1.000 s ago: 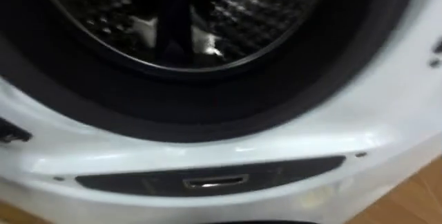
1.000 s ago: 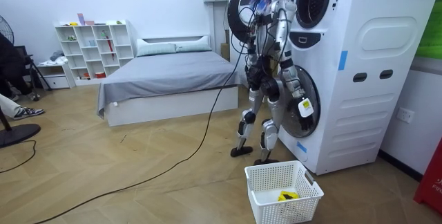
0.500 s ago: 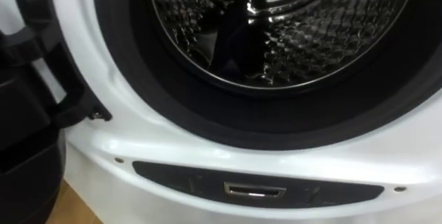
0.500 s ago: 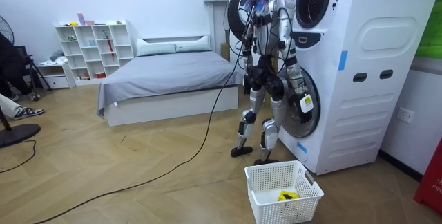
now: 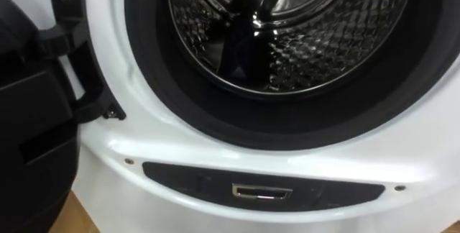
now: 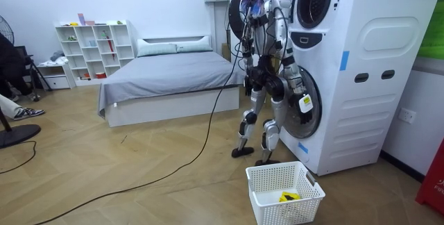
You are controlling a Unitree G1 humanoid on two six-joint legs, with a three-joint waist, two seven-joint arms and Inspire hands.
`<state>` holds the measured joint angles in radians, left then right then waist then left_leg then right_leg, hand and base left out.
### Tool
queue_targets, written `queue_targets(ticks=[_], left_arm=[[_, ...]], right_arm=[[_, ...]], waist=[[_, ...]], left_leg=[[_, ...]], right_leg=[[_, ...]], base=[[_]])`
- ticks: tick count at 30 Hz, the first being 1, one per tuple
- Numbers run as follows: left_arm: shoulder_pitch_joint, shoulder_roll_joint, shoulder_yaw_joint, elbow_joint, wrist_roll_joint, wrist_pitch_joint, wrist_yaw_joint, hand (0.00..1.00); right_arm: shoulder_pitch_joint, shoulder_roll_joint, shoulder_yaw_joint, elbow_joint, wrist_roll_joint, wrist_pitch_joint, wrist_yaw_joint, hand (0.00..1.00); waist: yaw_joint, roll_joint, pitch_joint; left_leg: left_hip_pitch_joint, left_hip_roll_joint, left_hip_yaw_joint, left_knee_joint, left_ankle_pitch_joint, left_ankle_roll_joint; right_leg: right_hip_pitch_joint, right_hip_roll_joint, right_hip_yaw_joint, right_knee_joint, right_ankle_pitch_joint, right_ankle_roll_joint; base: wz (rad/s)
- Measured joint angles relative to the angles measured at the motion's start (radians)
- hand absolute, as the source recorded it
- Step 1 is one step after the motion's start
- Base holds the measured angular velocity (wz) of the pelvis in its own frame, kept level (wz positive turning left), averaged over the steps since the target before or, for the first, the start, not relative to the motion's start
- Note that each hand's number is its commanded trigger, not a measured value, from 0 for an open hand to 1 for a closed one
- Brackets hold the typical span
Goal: Pick clothes from washing machine
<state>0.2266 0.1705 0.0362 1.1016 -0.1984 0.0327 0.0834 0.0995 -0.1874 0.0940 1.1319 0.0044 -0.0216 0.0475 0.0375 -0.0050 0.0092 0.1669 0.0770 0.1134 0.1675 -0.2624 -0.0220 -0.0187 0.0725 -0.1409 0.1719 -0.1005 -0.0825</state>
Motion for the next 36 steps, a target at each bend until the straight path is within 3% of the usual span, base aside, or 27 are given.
queue_targets(ticks=[8, 11, 14, 15, 18, 19, 20, 23, 26, 27, 28, 29, 31, 32, 33, 34, 35, 36], left_arm=[[0.01, 0.003, 0.061, 0.003, 0.135, 0.001, -0.005, 0.0], [0.014, 0.003, 0.057, 0.014, 0.151, 0.002, -0.007, 0.0], [0.019, 0.006, 0.064, 0.007, 0.181, 0.012, -0.01, 0.0], [0.029, 0.005, 0.061, 0.002, 0.198, 0.019, -0.015, 0.0], [0.042, -0.003, 0.061, -0.021, 0.219, 0.034, -0.027, 0.0], [0.032, -0.002, 0.062, -0.024, 0.218, 0.035, -0.027, 0.0], [0.021, -0.002, 0.063, -0.03, 0.218, 0.036, -0.027, 0.0], [-0.039, -0.003, 0.06, -0.07, 0.206, 0.026, -0.027, 0.0], [-0.124, -0.003, 0.054, -0.088, 0.201, 0.019, -0.028, 0.0], [-0.158, -0.001, 0.042, -0.091, 0.201, 0.019, -0.027, 0.0], [-0.188, -0.002, 0.032, -0.093, 0.201, 0.02, -0.027, 0.0], [-0.201, -0.003, 0.025, -0.093, 0.2, 0.021, -0.028, 0.0], [-0.225, -0.004, -0.015, -0.083, 0.19, 0.026, -0.03, 0.0], [-0.231, -0.003, -0.018, -0.082, 0.19, 0.027, -0.03, 0.0], [-0.216, -0.002, -0.022, -0.079, 0.186, 0.031, -0.028, 0.0], [-0.191, -0.002, -0.032, -0.077, 0.156, 0.031, -0.028, 0.0], [-0.182, -0.002, -0.039, -0.072, 0.139, 0.032, -0.028, 0.0], [-0.173, -0.003, -0.042, -0.052, 0.119, 0.033, -0.029, 0.0]], right_arm=[[0.001, 0.0, -0.001, -0.001, -0.055, 0.0, 0.0, 0.0], [0.002, 0.0, 0.001, -0.007, -0.057, 0.002, 0.0, 0.0], [0.001, 0.002, -0.001, -0.044, -0.13, 0.011, 0.006, 0.0], [-0.002, 0.0, -0.001, -0.063, -0.165, 0.014, 0.015, 0.0], [-0.014, -0.013, -0.018, -0.083, -0.194, 0.003, 0.014, 0.0], [-0.015, -0.013, -0.029, -0.084, -0.2, 0.001, 0.006, 0.0], [-0.015, -0.013, -0.033, -0.084, -0.206, 0.001, 0.003, 0.0], [-0.03, -0.015, -0.051, -0.085, -0.229, 0.001, -0.009, 0.0], [-0.069, -0.016, -0.061, -0.082, -0.237, -0.006, -0.013, 0.0], [-0.088, -0.016, -0.07, -0.082, -0.24, -0.009, -0.014, 0.0], [-0.11, -0.016, -0.074, -0.083, -0.244, -0.01, -0.015, 0.0], [-0.12, -0.016, -0.075, -0.083, -0.243, -0.01, -0.016, 0.0], [-0.129, -0.018, -0.075, -0.085, -0.24, -0.007, -0.023, 0.0], [-0.128, -0.017, -0.075, -0.086, -0.244, -0.006, -0.022, 0.0], [-0.123, -0.016, -0.072, -0.091, -0.251, 0.003, -0.016, 0.0], [-0.122, -0.022, -0.074, -0.119, -0.266, 0.015, -0.009, 0.0], [-0.122, -0.026, -0.075, -0.132, -0.272, 0.016, -0.009, 0.0], [-0.118, -0.032, -0.078, -0.141, -0.282, 0.018, -0.006, 0.0]], waist=[[0.007, -0.007, -0.0032], [0.018, -0.005, -0.0025], [0.025, -0.009, -0.0037], [0.025, -0.008, -0.0053], [0.024, 0.02, 0.0018], [0.013, 0.029, -0.0059], [0.007, 0.029, -0.0079], [-0.016, 0.051, -0.0055], [-0.042, 0.063, -0.0048], [-0.056, 0.065, -0.0065], [-0.063, 0.052, 0.0003], [-0.063, 0.046, 0.002], [-0.063, 0.029, 0.0011], [-0.062, 0.018, 0.0004], [-0.055, -0.006, -0.0086], [-0.058, -0.013, -0.0129], [-0.063, -0.009, -0.0098], [-0.067, 0.001, -0.0044]], left_leg=[[0.003, 0.004, 0.015, 0.014, -0.001, -0.002], [0.0, 0.014, 0.014, 0.055, -0.014, -0.017], [-0.076, 0.034, -0.001, 0.231, -0.048, -0.032], [-0.119, 0.037, -0.034, 0.326, -0.048, -0.032], [-0.19, 0.074, -0.093, 0.642, -0.027, -0.046], [-0.184, 0.092, -0.1, 0.735, -0.019, -0.057], [-0.173, 0.094, -0.103, 0.753, -0.019, -0.057], [-0.079, 0.101, -0.13, 0.671, -0.018, -0.075], [0.025, 0.092, -0.174, 0.459, -0.044, -0.097], [0.052, 0.088, -0.185, 0.364, -0.09, -0.093], [0.066, 0.078, -0.183, 0.269, -0.13, -0.087], [0.072, 0.07, -0.184, 0.224, -0.145, -0.081], [0.067, 0.029, -0.163, 0.108, -0.183, -0.029], [0.058, 0.012, -0.146, 0.104, -0.187, -0.01], [0.019, -0.03, -0.106, 0.136, -0.175, 0.015], [-0.016, -0.056, -0.073, 0.169, -0.167, 0.034], [-0.031, -0.063, -0.052, 0.184, -0.163, 0.044], [-0.05, -0.054, 0.007, 0.213, -0.162, 0.057]], right_leg=[[0.002, 0.003, 0.005, 0.011, -0.002, -0.007], [0.005, 0.008, 0.005, 0.018, -0.012, -0.019], [-0.015, 0.015, 0.006, 0.051, -0.028, -0.035], [-0.015, 0.013, 0.001, 0.058, -0.027, -0.042], [-0.024, 0.027, -0.008, 0.112, -0.042, -0.067], [-0.032, 0.033, -0.009, 0.128, -0.045, -0.07], [-0.041, 0.033, -0.011, 0.137, -0.045, -0.07], [-0.111, 0.033, -0.032, 0.19, -0.041, -0.072], [-0.217, 0.03, -0.048, 0.253, -0.025, -0.07], [-0.262, 0.018, -0.056, 0.27, -0.008, -0.065], [-0.303, 0.001, -0.056, 0.275, 0.022, -0.056], [-0.322, -0.007, -0.055, 0.271, 0.041, -0.052], [-0.35, -0.03, -0.043, 0.205, 0.14, -0.028], [-0.35, -0.04, -0.033, 0.183, 0.163, -0.016], [-0.337, -0.059, 0.007, 0.106, 0.232, 0.019], [-0.302, -0.075, 0.023, -0.002, 0.302, 0.067], [-0.294, -0.084, 0.033, -0.02, 0.302, 0.084], [-0.295, -0.099, 0.013, 0.088, 0.269, 0.082]], base=[[-0.03], [-0.03], [-0.09], [-0.26], [-0.31], [-0.17], [0.05], [0.1], [0.1], [0.14], [0.11], [0.0], [-0.04], [-0.22], [-0.32], [-0.35], [-0.18], [-0.06]])
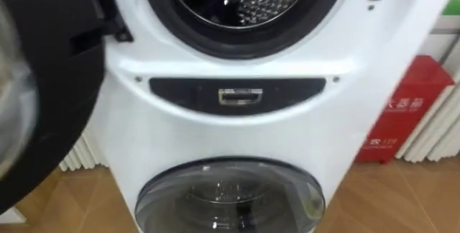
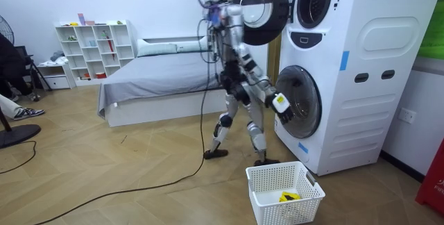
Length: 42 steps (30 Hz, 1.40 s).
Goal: Pick clothes from washing machine
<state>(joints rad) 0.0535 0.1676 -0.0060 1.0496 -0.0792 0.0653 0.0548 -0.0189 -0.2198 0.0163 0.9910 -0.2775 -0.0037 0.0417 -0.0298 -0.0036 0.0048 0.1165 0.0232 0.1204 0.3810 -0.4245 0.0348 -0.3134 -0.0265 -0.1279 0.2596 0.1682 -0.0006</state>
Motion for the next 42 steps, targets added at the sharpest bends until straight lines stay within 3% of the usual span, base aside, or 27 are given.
queue_targets(ticks=[1, 2, 3, 4, 5, 6, 7, 8, 9, 10, 12, 15, 18, 21, 24, 25, 28, 30, 35, 37, 42], left_arm=[[0.011, 0.001, 0.0, 0.019, -0.006, -0.001, 0.003, 0.0], [0.015, 0.002, 0.0, 0.029, -0.013, -0.002, 0.004, 0.0], [0.017, 0.004, 0.003, 0.038, -0.028, -0.002, 0.007, 0.0], [0.021, 0.005, 0.003, 0.04, -0.028, -0.002, 0.009, 0.0], [0.023, 0.006, 0.002, 0.038, -0.027, -0.002, 0.01, 0.0], [0.032, 0.005, 0.005, 0.029, -0.027, -0.003, 0.01, 0.0], [0.041, 0.002, 0.015, 0.025, -0.027, -0.003, 0.007, 0.0], [0.047, -0.001, 0.024, 0.019, -0.027, -0.003, 0.005, 0.0], [0.062, -0.005, 0.041, 0.009, -0.027, -0.006, 0.0, 0.0], [0.066, -0.004, 0.058, 0.012, -0.028, -0.006, 0.001, 0.0], [0.067, 0.0, 0.085, 0.024, -0.029, -0.016, 0.007, 0.0], [0.073, -0.006, 0.115, 0.045, -0.04, -0.047, 0.006, 0.0], [0.086, -0.008, 0.124, 0.048, -0.047, -0.053, 0.006, 0.0], [0.112, -0.008, 0.133, 0.038, -0.046, -0.065, 0.001, 0.0], [0.115, -0.006, 0.148, 0.053, -0.049, -0.073, 0.0, 0.0], [0.116, -0.008, 0.149, 0.06, -0.048, -0.073, 0.0, 0.0], [0.117, -0.009, 0.161, 0.071, -0.05, -0.075, 0.013, 0.0], [0.12, -0.009, 0.161, 0.071, -0.076, -0.089, 0.03, 0.0], [0.136, -0.009, 0.214, 0.075, -0.154, -0.112, 0.073, 0.0], [0.14, -0.009, 0.27, 0.075, -0.224, -0.11, 0.099, 0.0], [0.138, -0.007, 0.383, 0.002, -0.406, -0.107, 0.169, 0.0]], right_arm=[[0.005, -0.007, 0.001, 0.0, -0.005, 0.009, 0.01, 0.0], [0.004, -0.012, 0.0, -0.002, -0.006, 0.009, 0.015, 0.0], [0.004, -0.023, -0.001, -0.003, -0.007, 0.009, 0.016, 0.0], [0.008, -0.031, -0.001, -0.002, -0.011, 0.009, 0.015, 0.0], [0.011, -0.035, 0.0, -0.002, -0.01, 0.009, 0.015, 0.0], [0.013, -0.036, 0.0, -0.002, -0.005, 0.009, 0.015, 0.0], [0.011, -0.031, 0.001, -0.002, -0.004, 0.005, 0.012, 0.0], [0.008, -0.027, 0.002, -0.002, -0.006, 0.003, 0.01, 0.0], [-0.002, -0.013, 0.006, -0.007, -0.008, 0.003, 0.005, 0.0], [-0.007, 0.001, 0.026, -0.018, -0.011, 0.002, 0.005, 0.0], [0.001, 0.021, 0.054, -0.018, -0.012, 0.003, 0.011, 0.0], [0.001, 0.029, 0.054, -0.018, -0.052, 0.003, 0.026, 0.0], [0.002, 0.027, 0.029, -0.028, -0.068, 0.003, 0.026, 0.0], [0.029, 0.028, 0.007, -0.05, -0.08, -0.009, 0.024, 0.0], [0.052, 0.026, -0.002, -0.015, -0.075, -0.025, -0.005, 0.0], [0.07, 0.026, -0.003, -0.012, -0.073, -0.025, -0.015, 0.0], [0.107, 0.031, -0.009, 0.004, -0.077, -0.03, -0.03, 0.0], [0.12, 0.036, -0.008, 0.018, -0.076, -0.031, -0.038, 0.0], [0.134, 0.042, -0.009, 0.032, -0.064, -0.043, -0.066, 0.0], [0.14, 0.041, -0.01, 0.023, -0.071, -0.04, -0.076, 0.0], [0.168, 0.031, -0.01, -0.058, -0.076, -0.039, -0.079, 0.0]], waist=[[0.004, 0.001, 0.0001], [0.005, 0.006, -0.0022], [0.004, 0.011, -0.0014], [0.004, -0.002, -0.002], [0.004, -0.001, -0.0044], [0.01, -0.021, -0.0077], [0.03, -0.044, -0.0102], [0.048, -0.048, -0.0103], [0.085, -0.042, -0.0127], [0.106, -0.035, -0.0129], [0.116, -0.046, -0.0125], [0.118, -0.058, -0.0083], [0.115, -0.073, -0.0085], [0.109, -0.066, -0.0096], [0.087, -0.05, -0.0031], [0.088, -0.045, -0.0045], [0.077, -0.026, 0.0043], [0.08, -0.023, 0.009], [0.09, -0.024, 0.0024], [0.093, -0.025, -0.0065], [0.133, -0.006, -0.005]], left_leg=[[-0.009, 0.004, 0.024, -0.004, 0.015, 0.015], [-0.018, 0.012, 0.049, -0.006, 0.026, 0.013], [-0.024, 0.029, 0.099, -0.02, 0.05, 0.007], [-0.024, 0.037, 0.146, -0.04, 0.073, -0.005], [-0.023, 0.037, 0.162, -0.051, 0.085, -0.01], [-0.018, 0.032, 0.199, -0.067, 0.109, -0.022], [-0.017, 0.025, 0.232, -0.066, 0.121, -0.032], [-0.021, 0.018, 0.233, -0.06, 0.123, -0.035], [-0.044, 0.014, 0.216, -0.041, 0.126, -0.042], [-0.065, 0.005, 0.157, -0.039, 0.134, -0.035], [-0.061, 0.0, 0.098, -0.07, 0.154, -0.032], [-0.05, 0.005, 0.097, -0.098, 0.163, -0.03], [-0.052, 0.013, 0.103, -0.099, 0.159, -0.028], [-0.05, 0.009, 0.095, -0.089, 0.15, -0.027], [-0.051, -0.002, 0.056, -0.093, 0.148, -0.024], [-0.051, -0.006, 0.05, -0.096, 0.148, -0.024], [-0.048, -0.02, 0.004, -0.102, 0.15, -0.02], [-0.037, -0.022, 0.004, -0.115, 0.151, -0.018], [-0.035, -0.021, -0.021, -0.124, 0.151, -0.018], [-0.033, -0.02, -0.035, -0.126, 0.151, -0.018], [-0.016, -0.02, -0.046, -0.13, 0.151, -0.018]], right_leg=[[0.0, -0.01, 0.002, 0.146, -0.107, -0.039], [0.004, -0.015, -0.001, 0.221, -0.164, -0.027], [0.028, -0.037, -0.009, 0.33, -0.261, -0.013], [0.078, -0.07, -0.01, 0.425, -0.357, -0.001], [0.116, -0.085, -0.01, 0.452, -0.399, 0.009], [0.194, -0.112, -0.02, 0.447, -0.473, 0.025], [0.246, -0.131, -0.02, 0.413, -0.517, 0.033], [0.253, -0.131, -0.016, 0.37, -0.527, 0.037], [0.263, -0.112, -0.009, 0.293, -0.532, 0.032], [0.266, -0.085, -0.003, 0.233, -0.51, 0.003], [0.282, -0.061, 0.003, 0.174, -0.47, -0.004], [0.301, -0.047, -0.012, 0.129, -0.443, -0.001], [0.303, -0.042, -0.012, 0.112, -0.434, 0.003], [0.319, -0.038, -0.015, 0.092, -0.431, 0.005], [0.336, -0.046, -0.042, 0.083, -0.432, 0.011], [0.337, -0.048, -0.042, 0.083, -0.433, 0.013], [0.358, -0.059, -0.067, 0.081, -0.437, 0.02], [0.367, -0.059, -0.067, 0.069, -0.437, 0.02], [0.395, -0.049, -0.079, 0.009, -0.425, 0.027], [0.41, -0.043, -0.083, -0.015, -0.417, 0.028], [0.439, -0.039, -0.08, -0.044, -0.407, 0.03]], base=[[0.0], [0.21], [0.49], [0.62], [0.72], [0.46], [0.19], [-0.39], [-0.69], [-0.66], [-0.3], [-0.1], [-0.07], [0.04], [0.26], [0.23], [0.2], [0.08], [0.07], [0.11], [0.03]])
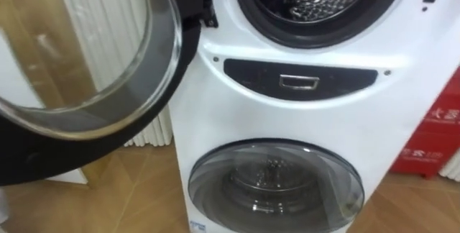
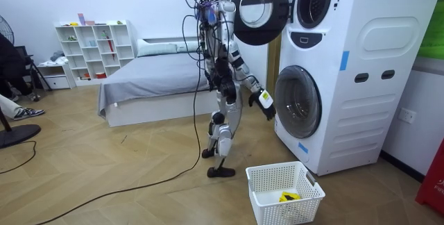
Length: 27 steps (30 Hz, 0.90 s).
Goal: Pick clothes from washing machine
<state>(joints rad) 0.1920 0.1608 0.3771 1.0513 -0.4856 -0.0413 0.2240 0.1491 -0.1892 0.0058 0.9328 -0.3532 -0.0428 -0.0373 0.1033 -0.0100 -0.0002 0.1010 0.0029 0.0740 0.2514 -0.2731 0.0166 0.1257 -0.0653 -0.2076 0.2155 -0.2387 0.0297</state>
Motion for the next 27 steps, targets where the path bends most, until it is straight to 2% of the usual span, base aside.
queue_targets(ticks=[3, 6, 10, 14, 17, 20, 22, 27], left_arm=[[-0.006, 0.004, 0.048, -0.108, -0.103, -0.007, 0.049, 0.0], [-0.016, 0.02, 0.097, -0.196, -0.139, -0.012, 0.095, 0.0], [-0.016, 0.033, 0.099, -0.3, -0.228, -0.043, 0.166, 0.0], [-0.014, 0.043, 0.104, -0.373, -0.231, -0.053, 0.208, 0.0], [-0.011, 0.052, 0.136, -0.466, -0.231, -0.054, 0.23, 0.0], [-0.003, 0.072, 0.168, -0.554, -0.232, -0.06, 0.242, 0.0], [-0.002, 0.108, 0.172, -0.572, -0.235, -0.083, 0.25, 0.0], [0.0, 0.138, 0.178, -0.653, -0.267, -0.084, 0.243, 0.0]], right_arm=[[-0.001, -0.005, -0.031, -0.052, -0.002, -0.01, -0.016, 0.0], [0.007, -0.006, -0.05, -0.081, -0.028, -0.009, -0.015, 0.0], [0.038, -0.01, -0.072, -0.133, -0.049, -0.01, -0.015, 0.0], [0.083, -0.01, -0.075, -0.168, -0.089, -0.011, -0.011, 0.0], [0.126, -0.006, -0.113, -0.221, -0.089, -0.011, 0.008, 0.0], [0.16, -0.006, -0.152, -0.273, -0.11, -0.01, 0.012, 0.0], [0.168, -0.011, -0.157, -0.285, -0.112, -0.01, 0.012, 0.0], [0.167, -0.014, -0.155, -0.284, -0.157, 0.002, 0.047, 0.0]], waist=[[0.01, 0.012, -0.0015], [0.014, 0.015, -0.0026], [0.018, 0.015, -0.0035], [0.036, 0.016, -0.0049], [0.041, 0.018, -0.0057], [0.043, 0.028, -0.0073], [0.043, 0.037, -0.0065], [0.045, 0.049, -0.004]], left_leg=[[-0.002, -0.002, -0.025, -0.003, 0.0, 0.0], [-0.002, -0.003, -0.043, -0.002, 0.001, 0.0], [-0.003, -0.009, -0.06, -0.01, 0.006, 0.002], [-0.002, -0.01, -0.063, -0.01, 0.007, 0.002], [-0.002, -0.013, -0.084, -0.01, 0.007, 0.002], [-0.001, -0.014, -0.088, -0.01, 0.007, 0.002], [0.001, -0.014, -0.088, -0.012, 0.007, 0.002], [-0.001, -0.015, -0.09, -0.012, 0.007, 0.003]], right_leg=[[0.008, 0.002, -0.015, -0.013, 0.008, 0.0], [0.014, 0.002, -0.026, -0.012, 0.008, 0.0], [0.018, -0.002, -0.042, -0.013, 0.008, 0.0], [0.017, -0.003, -0.041, -0.013, 0.008, 0.0], [0.019, -0.002, -0.042, -0.014, 0.008, 0.0], [0.02, -0.003, -0.043, -0.014, 0.008, 0.0], [0.02, -0.002, -0.042, -0.014, 0.008, 0.0], [0.016, -0.003, -0.042, -0.013, 0.008, 0.0]], base=[[0.13], [0.17], [0.1], [0.0], [0.03], [0.0], [0.0], [0.0]])
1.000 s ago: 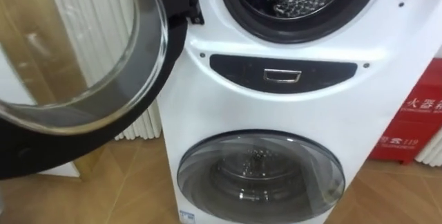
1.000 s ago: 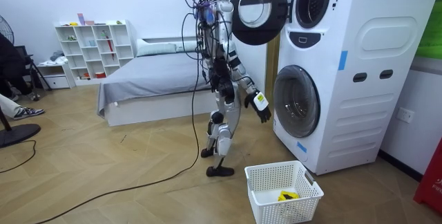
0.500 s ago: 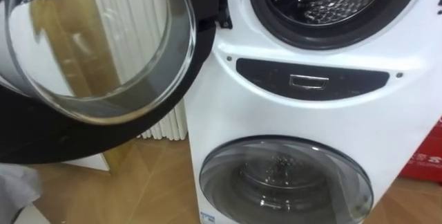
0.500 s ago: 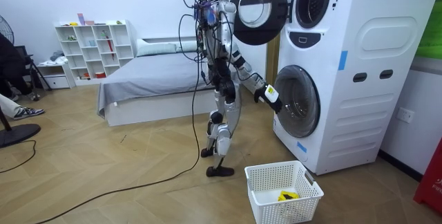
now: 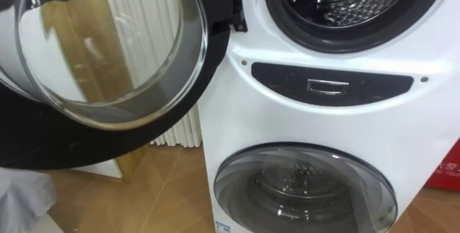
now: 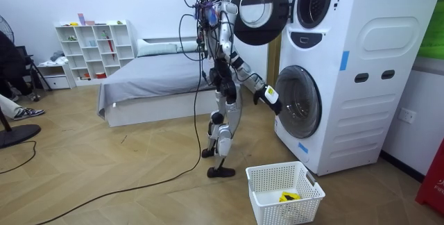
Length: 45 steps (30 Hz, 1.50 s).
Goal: Pick clothes from washing machine
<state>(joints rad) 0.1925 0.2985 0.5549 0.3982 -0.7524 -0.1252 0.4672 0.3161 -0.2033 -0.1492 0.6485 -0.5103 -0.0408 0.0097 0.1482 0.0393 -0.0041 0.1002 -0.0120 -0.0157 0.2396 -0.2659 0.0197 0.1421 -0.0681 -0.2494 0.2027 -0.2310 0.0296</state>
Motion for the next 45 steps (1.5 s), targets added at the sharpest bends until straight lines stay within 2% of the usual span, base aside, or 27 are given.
queue_targets(ticks=[5, 8, 11, 13, 15, 17, 19, 23, 27, 30, 32, 34, 37, 39, 41, 43, 45], left_arm=[[-0.002, 0.013, 0.001, -0.043, 0.005, 0.001, -0.059, 0.0], [-0.004, 0.03, -0.004, -0.096, -0.002, 0.015, -0.091, 0.0], [-0.029, 0.062, -0.015, -0.17, 0.0, 0.015, -0.134, 0.0], [-0.051, 0.109, -0.028, -0.185, 0.002, 0.015, -0.173, 0.0], [-0.057, 0.123, -0.029, -0.217, 0.005, 0.016, -0.194, 0.0], [-0.066, 0.131, -0.038, -0.25, 0.007, 0.021, -0.215, 0.0], [-0.072, 0.139, -0.048, -0.258, 0.019, 0.044, -0.22, 0.0], [-0.08, 0.139, -0.054, -0.261, 0.063, 0.059, -0.256, 0.0], [-0.106, 0.14, -0.07, -0.272, 0.217, 0.087, -0.288, 0.0], [-0.109, 0.141, -0.069, -0.293, 0.287, 0.105, -0.303, 0.0], [-0.113, 0.153, -0.072, -0.299, 0.321, 0.112, -0.307, 0.0], [-0.127, 0.171, -0.092, -0.308, 0.374, 0.123, -0.31, 0.0], [-0.127, 0.205, -0.126, -0.314, 0.378, 0.136, -0.329, 0.0], [-0.128, 0.217, -0.145, -0.334, 0.41, 0.153, -0.33, 0.0], [-0.128, 0.222, -0.16, -0.357, 0.441, 0.172, -0.334, 0.0], [-0.127, 0.222, -0.184, -0.4, 0.5, 0.206, -0.337, 0.0], [-0.127, 0.223, -0.213, -0.423, 0.563, 0.218, -0.353, 0.0]], right_arm=[[0.003, 0.0, 0.0, 0.0, -0.018, 0.015, 0.047, 0.0], [0.003, 0.0, 0.0, 0.0, -0.02, 0.019, 0.067, 0.0], [-0.002, 0.0, 0.001, 0.0, -0.042, 0.02, 0.079, 0.0], [-0.009, -0.006, 0.001, 0.0, -0.048, 0.02, 0.087, 0.0], [-0.011, -0.014, 0.001, -0.005, -0.05, 0.02, 0.095, 0.0], [-0.012, -0.02, 0.002, -0.007, -0.049, 0.02, 0.096, 0.0], [-0.011, -0.035, 0.009, -0.006, -0.049, 0.021, 0.097, 0.0], [-0.015, -0.037, 0.011, -0.006, -0.044, 0.021, 0.101, 0.0], [-0.034, -0.036, 0.011, -0.006, -0.045, 0.022, 0.125, 0.0], [-0.044, -0.036, 0.012, -0.001, -0.045, 0.019, 0.14, 0.0], [-0.06, -0.036, 0.011, 0.018, -0.051, 0.019, 0.152, 0.0], [-0.077, -0.04, 0.009, 0.041, -0.076, 0.017, 0.159, 0.0], [-0.096, -0.041, 0.012, 0.081, -0.084, 0.017, 0.173, 0.0], [-0.105, -0.042, 0.014, 0.099, -0.084, 0.017, 0.178, 0.0], [-0.116, -0.042, 0.017, 0.118, -0.084, 0.017, 0.177, 0.0], [-0.121, -0.042, 0.028, 0.118, -0.083, 0.017, 0.179, 0.0], [-0.125, -0.043, 0.045, 0.117, -0.083, 0.016, 0.182, 0.0]], waist=[[0.0, 0.005, 0.0007], [-0.005, 0.009, 0.0034], [-0.007, 0.011, 0.0044], [-0.008, 0.016, 0.0035], [-0.011, 0.019, 0.0039], [-0.014, 0.023, 0.0071], [-0.014, 0.028, 0.01], [-0.02, 0.029, 0.0107], [-0.026, 0.031, 0.0127], [-0.028, 0.03, 0.0128], [-0.046, 0.03, 0.0154], [-0.064, 0.025, 0.0144], [-0.064, 0.028, 0.0189], [-0.069, 0.023, 0.0174], [-0.069, 0.026, 0.0197], [-0.068, 0.027, 0.0206], [-0.068, 0.027, 0.0206]], left_leg=[[-0.001, 0.0, 0.0, -0.001, 0.0, 0.0], [-0.003, -0.001, -0.005, 0.001, 0.0, 0.0], [-0.005, -0.002, -0.013, 0.001, 0.0, 0.0], [-0.003, -0.002, -0.014, 0.001, 0.0, 0.0], [-0.003, -0.002, -0.013, 0.002, 0.0, 0.0], [-0.004, -0.002, -0.013, 0.002, 0.0, 0.0], [-0.005, -0.002, -0.017, 0.002, 0.0, 0.0], [-0.021, -0.004, -0.034, 0.012, 0.001, 0.001], [-0.041, -0.005, -0.044, 0.031, 0.001, 0.0], [-0.05, -0.006, -0.046, 0.037, 0.001, 0.0], [-0.064, -0.01, -0.06, 0.053, 0.001, 0.0], [-0.09, -0.014, -0.065, 0.071, 0.002, 0.001], [-0.099, -0.017, -0.067, 0.075, 0.005, 0.003], [-0.11, -0.018, -0.074, 0.08, 0.008, 0.006], [-0.112, -0.018, -0.077, 0.084, 0.009, 0.007], [-0.116, -0.018, -0.08, 0.086, 0.014, 0.01], [-0.116, -0.017, -0.082, 0.086, 0.018, 0.014]], right_leg=[[0.003, 0.0, 0.001, -0.001, 0.0, 0.0], [0.011, 0.001, -0.003, -0.001, 0.0, 0.0], [0.011, 0.001, -0.003, -0.001, 0.0, 0.0], [0.011, 0.001, -0.004, -0.001, 0.0, 0.0], [0.002, 0.0, -0.002, 0.0, 0.0, 0.0], [0.002, 0.0, -0.003, 0.0, 0.0, 0.0], [0.003, 0.0, -0.006, 0.0, 0.0, 0.0], [0.002, 0.0, -0.029, -0.001, 0.0, 0.0], [-0.002, 0.0, -0.027, -0.001, 0.0, 0.0], [-0.004, 0.0, -0.028, -0.002, 0.0, 0.0], [-0.003, 0.0, -0.026, -0.004, 0.0, 0.0], [-0.013, -0.002, -0.012, -0.003, 0.0, 0.0], [-0.02, -0.003, -0.001, -0.001, 0.002, 0.002], [-0.022, -0.004, -0.002, -0.001, 0.004, 0.004], [-0.021, -0.004, -0.001, -0.001, 0.009, 0.005], [-0.021, -0.004, 0.003, -0.003, 0.02, 0.01], [-0.021, -0.005, 0.003, -0.002, 0.026, 0.011]], base=[[0.0], [0.06], [0.07], [0.0], [0.0], [0.0], [0.07], [0.18], [0.16], [0.08], [0.26], [0.31], [0.09], [0.14], [0.1], [0.09], [0.07]])
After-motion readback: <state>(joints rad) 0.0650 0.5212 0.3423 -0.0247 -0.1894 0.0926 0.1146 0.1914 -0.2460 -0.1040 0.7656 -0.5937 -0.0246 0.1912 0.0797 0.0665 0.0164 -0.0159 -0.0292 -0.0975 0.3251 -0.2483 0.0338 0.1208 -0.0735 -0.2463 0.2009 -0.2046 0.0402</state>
